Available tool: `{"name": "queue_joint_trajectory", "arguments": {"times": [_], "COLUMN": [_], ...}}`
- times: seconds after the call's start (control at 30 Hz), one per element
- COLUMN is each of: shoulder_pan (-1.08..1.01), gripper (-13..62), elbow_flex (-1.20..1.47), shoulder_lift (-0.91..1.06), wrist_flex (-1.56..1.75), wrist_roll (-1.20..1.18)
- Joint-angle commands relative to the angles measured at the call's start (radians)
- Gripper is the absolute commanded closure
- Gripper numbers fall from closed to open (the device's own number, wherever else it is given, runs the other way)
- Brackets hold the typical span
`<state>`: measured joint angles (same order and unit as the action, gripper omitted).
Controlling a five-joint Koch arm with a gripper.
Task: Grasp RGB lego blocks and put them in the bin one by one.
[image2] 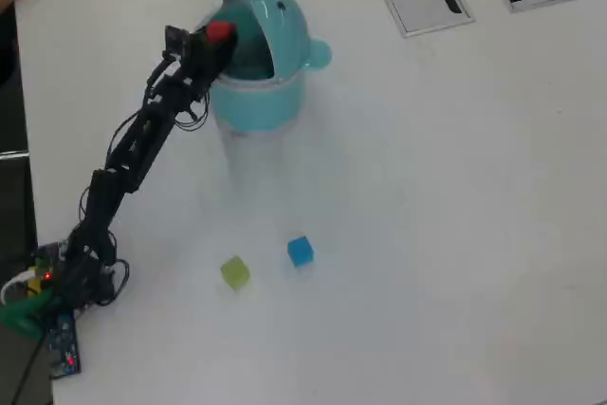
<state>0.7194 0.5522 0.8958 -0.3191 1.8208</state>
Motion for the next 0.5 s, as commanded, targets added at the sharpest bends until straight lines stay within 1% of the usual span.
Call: {"name": "queue_joint_trajectory", "arguments": {"times": [0.0,0.23,0.37,0.47], "shoulder_pan": [-0.018,-0.025,-0.025,-0.035], "gripper": [13.5,13.9,15.6,15.5], "elbow_flex": [-0.1,-0.103,-0.106,-0.107], "shoulder_lift": [0.017,0.014,0.054,0.083], "wrist_flex": [0.003,-0.014,-0.106,-0.135], "wrist_roll": [-0.008,-0.008,-0.009,-0.023]}}
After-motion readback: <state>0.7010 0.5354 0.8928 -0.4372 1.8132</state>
